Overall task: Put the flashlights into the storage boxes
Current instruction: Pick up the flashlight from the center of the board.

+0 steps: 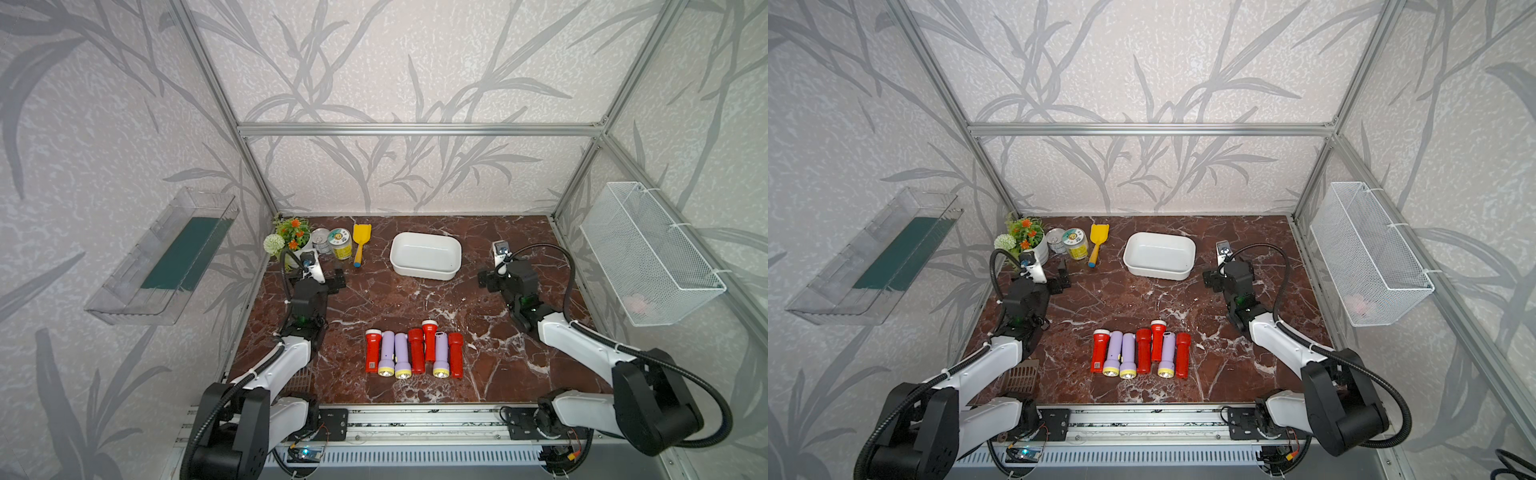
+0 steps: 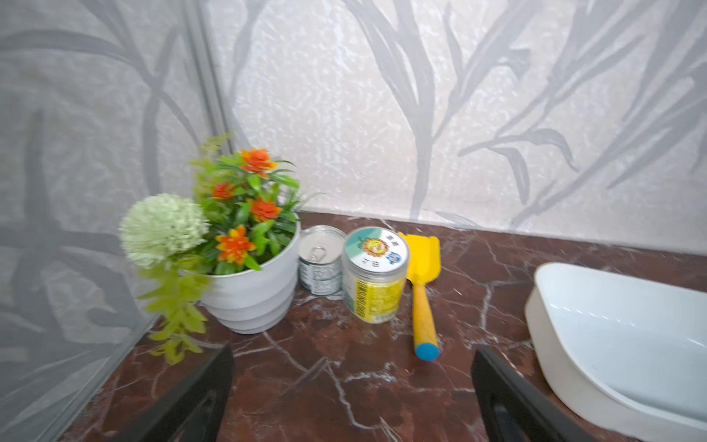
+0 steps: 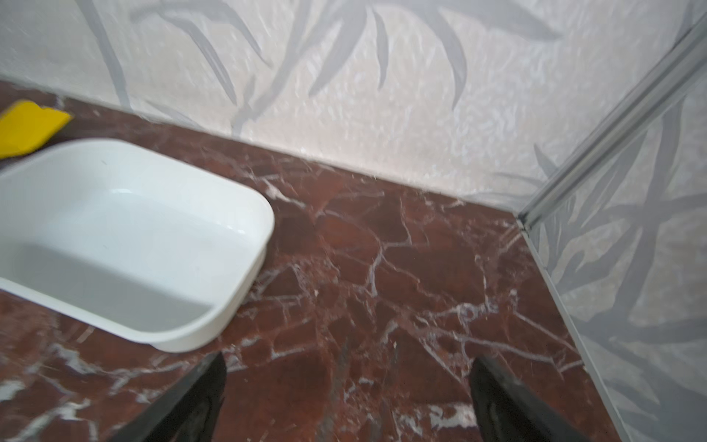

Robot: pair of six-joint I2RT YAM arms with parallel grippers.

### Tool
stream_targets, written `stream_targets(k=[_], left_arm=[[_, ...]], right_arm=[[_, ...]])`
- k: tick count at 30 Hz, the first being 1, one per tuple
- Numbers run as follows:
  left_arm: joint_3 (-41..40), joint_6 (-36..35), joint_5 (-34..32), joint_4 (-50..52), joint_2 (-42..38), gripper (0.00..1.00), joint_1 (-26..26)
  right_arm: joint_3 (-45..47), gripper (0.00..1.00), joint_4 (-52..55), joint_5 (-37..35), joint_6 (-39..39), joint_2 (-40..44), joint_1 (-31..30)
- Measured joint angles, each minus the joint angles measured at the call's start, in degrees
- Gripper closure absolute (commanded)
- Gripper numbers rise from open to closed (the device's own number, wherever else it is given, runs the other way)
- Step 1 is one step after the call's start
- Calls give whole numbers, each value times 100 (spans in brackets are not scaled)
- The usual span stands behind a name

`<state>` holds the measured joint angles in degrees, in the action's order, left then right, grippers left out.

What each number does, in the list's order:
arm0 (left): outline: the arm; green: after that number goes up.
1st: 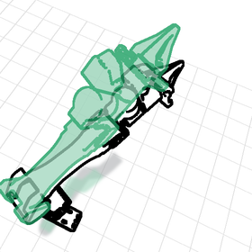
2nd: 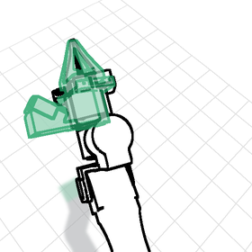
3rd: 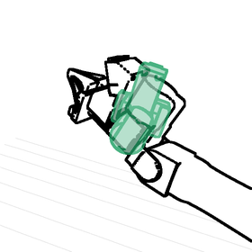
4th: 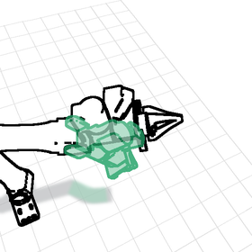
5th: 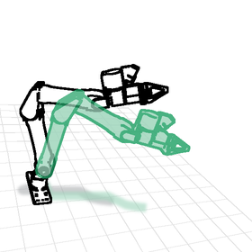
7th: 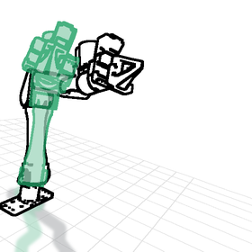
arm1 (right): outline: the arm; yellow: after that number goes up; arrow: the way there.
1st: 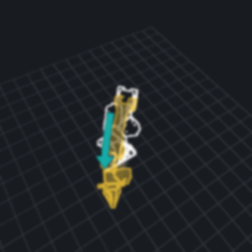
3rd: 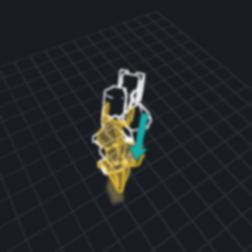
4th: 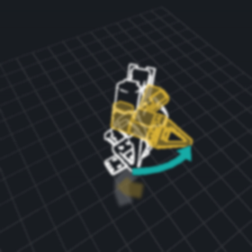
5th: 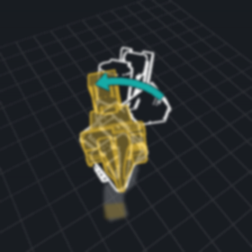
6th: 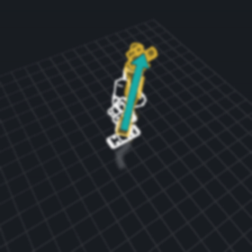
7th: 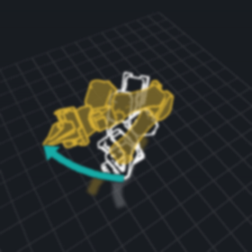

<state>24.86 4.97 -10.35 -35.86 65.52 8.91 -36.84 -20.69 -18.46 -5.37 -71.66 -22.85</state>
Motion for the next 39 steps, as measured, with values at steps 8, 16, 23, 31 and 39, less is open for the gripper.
stream_targets(k=[8, 16, 23, 31, 39], left_arm=[[887, 391, 96, 1034, 323, 1, 859], [979, 1045, 173, 1207, 144, 1, 1274], [1191, 2022, 310, 1521, 286, 1, 1250], [1141, 2621, 2581, 210, 789, 1, 903], [1834, 2643, 2920, 1097, 1207, 12, 831]], right_arm=[[-356, 1, 2162, -59, 1016, 1071, -625], [-439, 1, 3720, 52, 1943, 1394, -994], [-470, 1, 3880, 63, 2273, 1384, -1047], [-470, 1, 3639, 533, 2208, 1080, -1047], [-691, 16, 3866, 675, 2544, 356, -1049]])
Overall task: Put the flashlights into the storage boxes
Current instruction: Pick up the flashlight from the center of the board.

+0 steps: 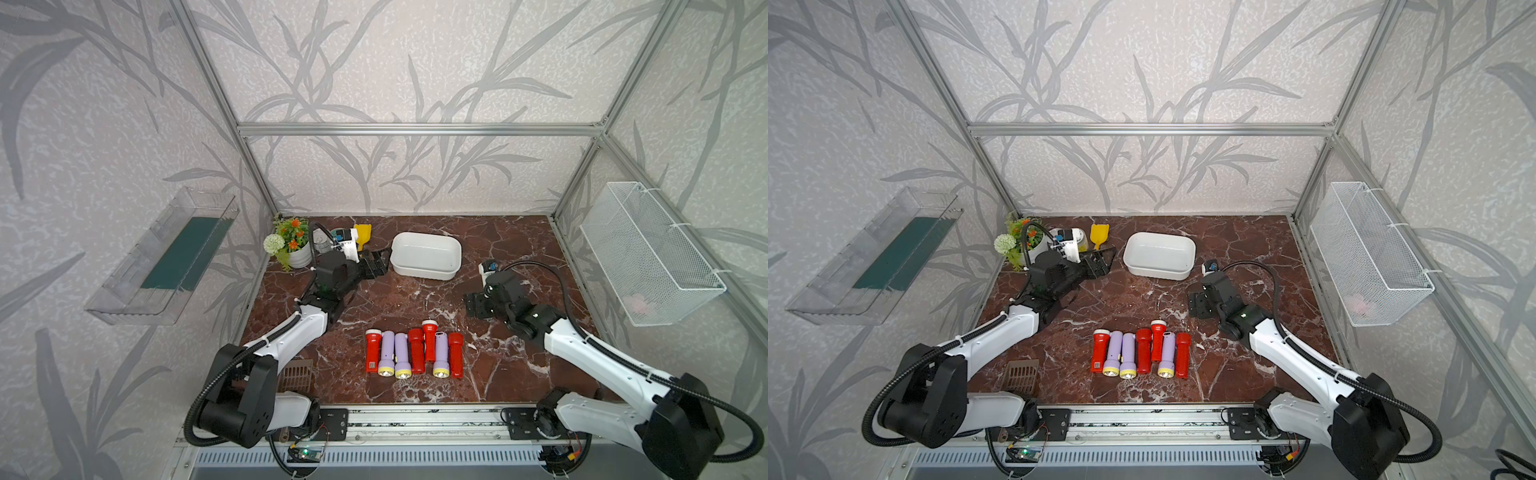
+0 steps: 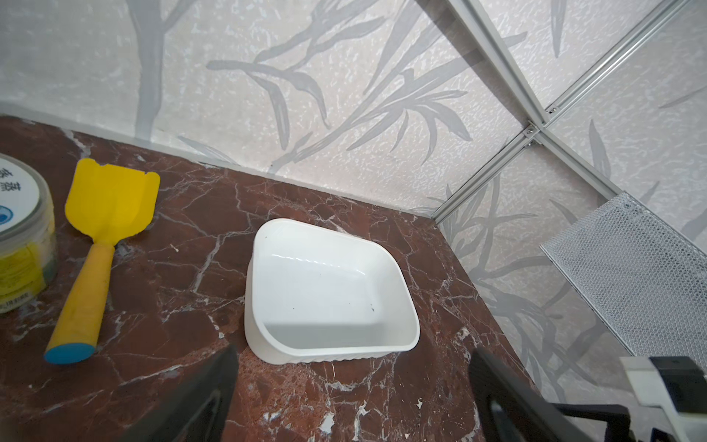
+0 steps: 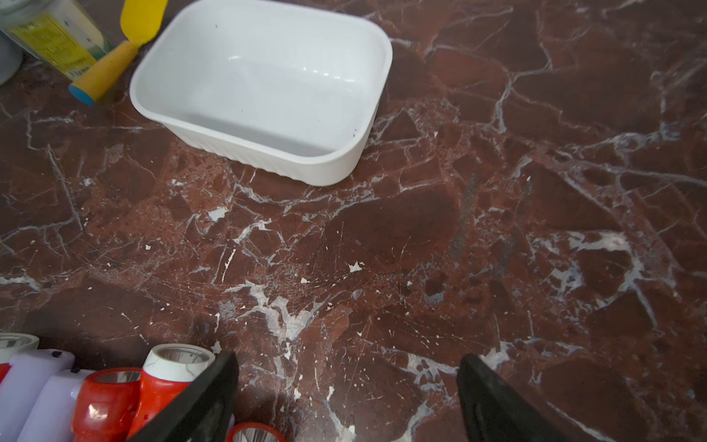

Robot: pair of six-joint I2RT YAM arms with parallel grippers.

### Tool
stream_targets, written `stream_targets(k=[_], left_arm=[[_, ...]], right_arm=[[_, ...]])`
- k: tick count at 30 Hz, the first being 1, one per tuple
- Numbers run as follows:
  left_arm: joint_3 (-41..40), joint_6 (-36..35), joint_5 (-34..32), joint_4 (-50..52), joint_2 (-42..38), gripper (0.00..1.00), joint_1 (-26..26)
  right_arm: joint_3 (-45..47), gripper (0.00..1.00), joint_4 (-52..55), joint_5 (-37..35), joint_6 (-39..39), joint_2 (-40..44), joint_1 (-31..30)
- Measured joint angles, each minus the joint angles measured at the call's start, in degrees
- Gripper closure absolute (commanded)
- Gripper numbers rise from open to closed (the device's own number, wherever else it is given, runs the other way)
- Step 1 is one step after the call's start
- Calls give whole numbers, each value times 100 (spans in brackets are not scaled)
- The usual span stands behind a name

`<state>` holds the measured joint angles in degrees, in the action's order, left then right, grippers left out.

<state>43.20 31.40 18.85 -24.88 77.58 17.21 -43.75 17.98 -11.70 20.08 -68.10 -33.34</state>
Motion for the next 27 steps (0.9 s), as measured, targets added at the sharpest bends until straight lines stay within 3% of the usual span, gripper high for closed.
stream_targets(k=[2, 6, 9, 11, 15, 27], left_arm=[[658, -129, -28, 861, 271, 15, 59], [1384, -177, -223, 2225, 584, 14, 326], [1602, -122, -479, 3359, 688, 9, 586], [1768, -87, -619, 4083, 765, 7, 754], [2249, -74, -741, 5383, 822, 6, 1080], [2518, -177, -811, 6465, 619, 5, 1270]], right_arm=[[-219, 21, 297, 203, 162, -400, -4], [-378, 21, 927, 682, 461, -778, -42], [-442, 20, 1539, 1016, 654, -695, -103], [-544, 12, 1912, 1228, 793, -505, -138], [-868, 11, 2417, 1681, 933, -114, -170], [-286, 22, 3012, 2124, 1357, -157, -503]])
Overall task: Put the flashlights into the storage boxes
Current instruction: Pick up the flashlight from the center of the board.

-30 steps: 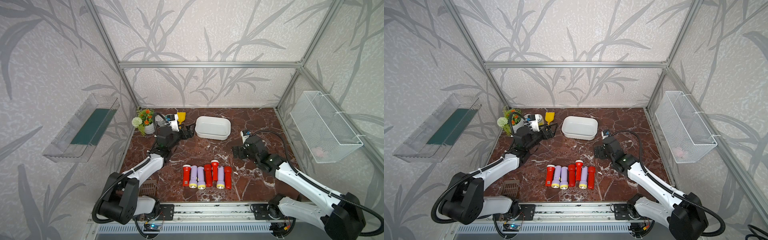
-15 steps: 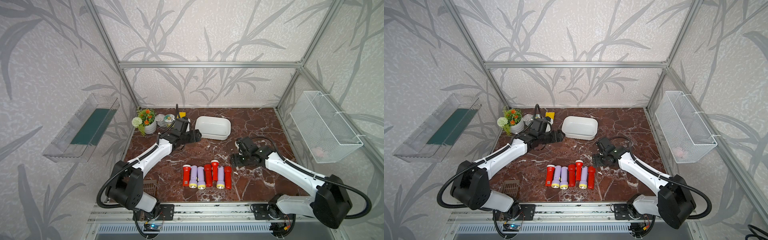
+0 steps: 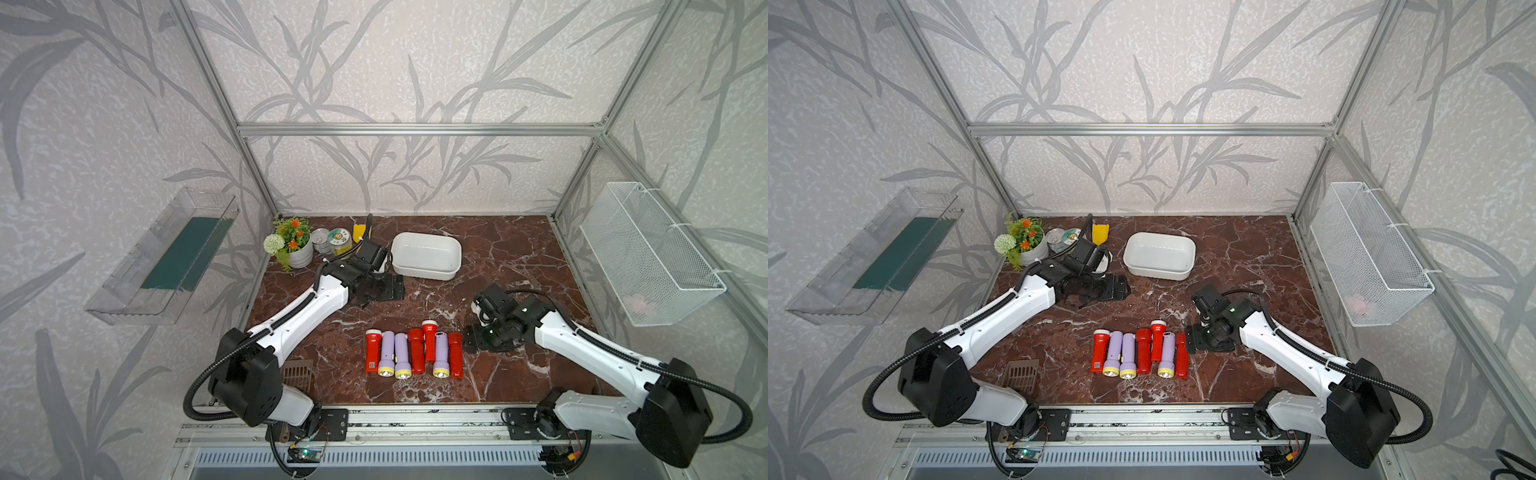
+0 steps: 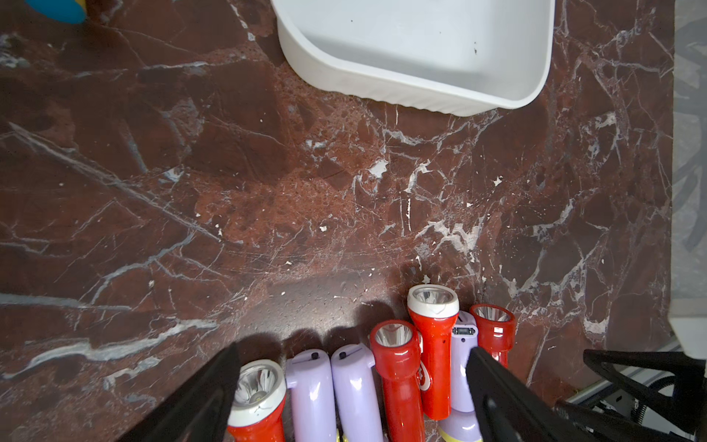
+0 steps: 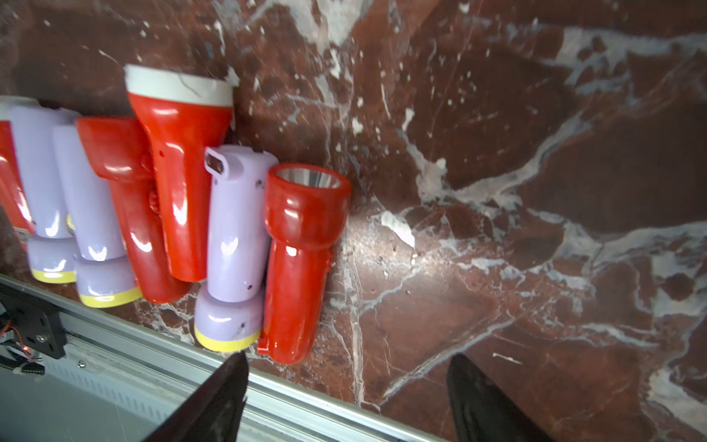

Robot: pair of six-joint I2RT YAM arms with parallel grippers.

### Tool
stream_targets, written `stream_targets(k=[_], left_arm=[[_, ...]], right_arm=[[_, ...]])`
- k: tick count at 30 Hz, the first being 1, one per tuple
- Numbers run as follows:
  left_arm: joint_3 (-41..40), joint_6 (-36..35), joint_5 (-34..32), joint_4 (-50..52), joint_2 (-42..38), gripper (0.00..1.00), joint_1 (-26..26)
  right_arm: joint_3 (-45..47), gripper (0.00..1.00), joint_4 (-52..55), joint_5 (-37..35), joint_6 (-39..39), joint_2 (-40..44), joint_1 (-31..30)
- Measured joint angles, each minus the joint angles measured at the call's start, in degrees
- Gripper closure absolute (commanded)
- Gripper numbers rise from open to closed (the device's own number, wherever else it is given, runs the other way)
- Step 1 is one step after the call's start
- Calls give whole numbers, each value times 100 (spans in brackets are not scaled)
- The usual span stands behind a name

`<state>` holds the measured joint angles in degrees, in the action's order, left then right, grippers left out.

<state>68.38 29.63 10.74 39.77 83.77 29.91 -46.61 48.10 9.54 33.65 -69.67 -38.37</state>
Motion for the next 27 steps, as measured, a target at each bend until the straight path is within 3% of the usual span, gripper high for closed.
stream_targets(k=[13, 27], left_arm=[[389, -435, -39, 275, 85, 5, 0], [426, -568, -192, 153, -125, 3, 0]], right_arm=[[160, 26, -304, -52, 551, -560, -496], [173, 26, -636, -63, 708, -892, -525]])
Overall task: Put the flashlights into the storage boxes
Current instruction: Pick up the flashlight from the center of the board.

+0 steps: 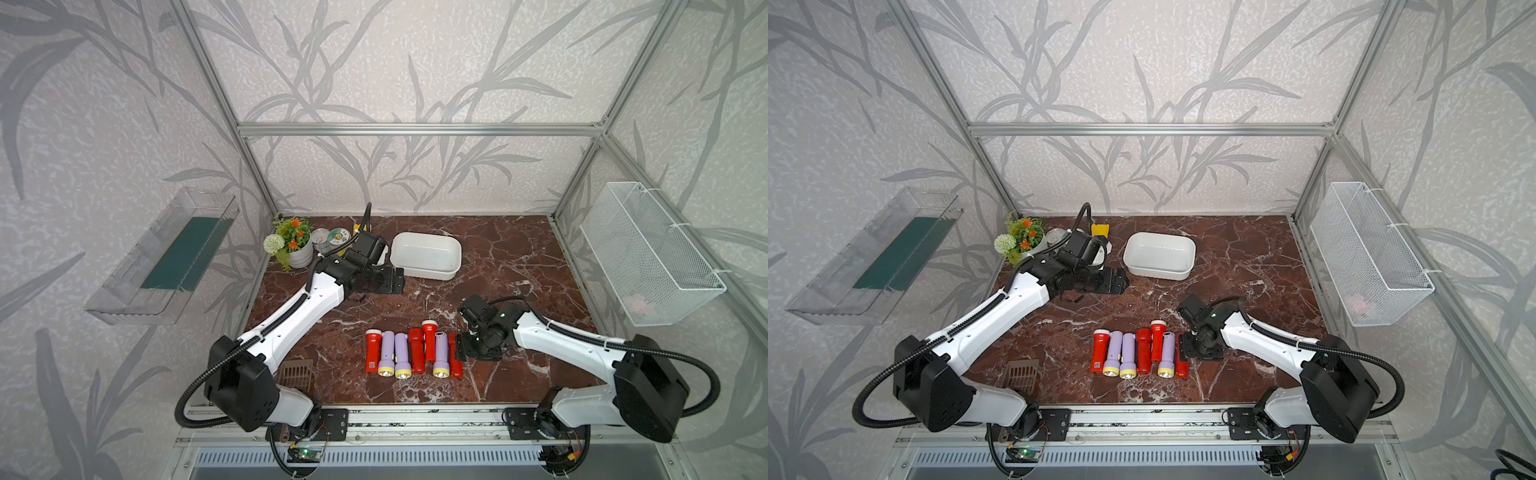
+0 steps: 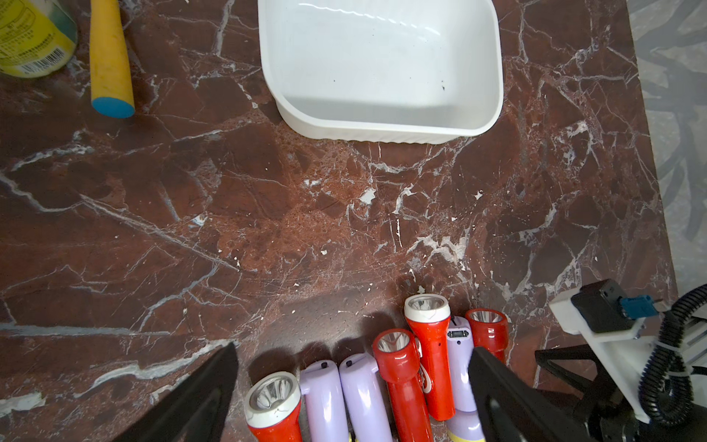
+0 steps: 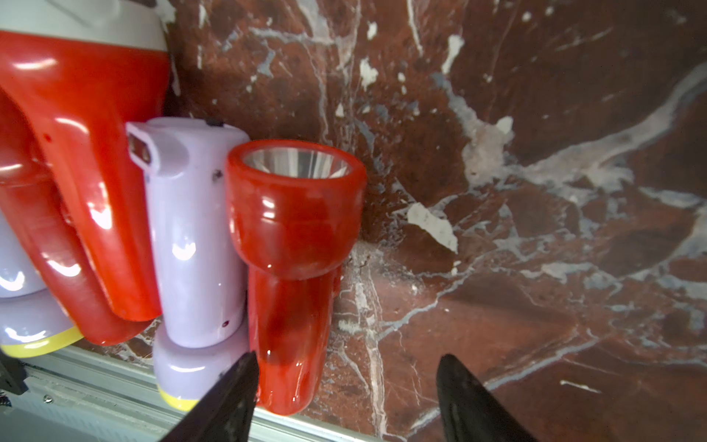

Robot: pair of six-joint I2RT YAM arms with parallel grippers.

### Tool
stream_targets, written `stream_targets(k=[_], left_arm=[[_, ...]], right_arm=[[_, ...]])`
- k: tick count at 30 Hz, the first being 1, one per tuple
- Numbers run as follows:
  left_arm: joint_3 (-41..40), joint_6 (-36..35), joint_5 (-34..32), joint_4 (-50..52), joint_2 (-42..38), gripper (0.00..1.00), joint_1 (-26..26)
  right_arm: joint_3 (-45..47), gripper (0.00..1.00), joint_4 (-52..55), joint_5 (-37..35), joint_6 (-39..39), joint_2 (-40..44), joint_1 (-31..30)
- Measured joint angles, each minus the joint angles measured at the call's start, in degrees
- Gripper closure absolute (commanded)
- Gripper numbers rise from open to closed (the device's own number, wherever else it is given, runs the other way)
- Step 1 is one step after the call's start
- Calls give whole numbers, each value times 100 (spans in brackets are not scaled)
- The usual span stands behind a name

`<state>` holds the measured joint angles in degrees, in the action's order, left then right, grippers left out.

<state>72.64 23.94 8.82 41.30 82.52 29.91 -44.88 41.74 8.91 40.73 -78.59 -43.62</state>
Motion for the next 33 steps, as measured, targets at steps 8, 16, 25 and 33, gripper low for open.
stream_targets(k=[8, 16, 25, 33], left_arm=[[496, -197, 4, -13, 380, 3, -7], [938, -448, 98, 31, 813, 3, -109], [1051, -533, 258, 48, 1025, 3, -337], [1045, -492, 289, 24, 1014, 3, -389]], right_arm=[[-33, 27, -87, -7, -2, -68, 0], [-87, 29, -306, 22, 72, -358, -22], [-92, 30, -459, 17, 260, -592, -76], [-129, 40, -459, 15, 278, -890, -96]])
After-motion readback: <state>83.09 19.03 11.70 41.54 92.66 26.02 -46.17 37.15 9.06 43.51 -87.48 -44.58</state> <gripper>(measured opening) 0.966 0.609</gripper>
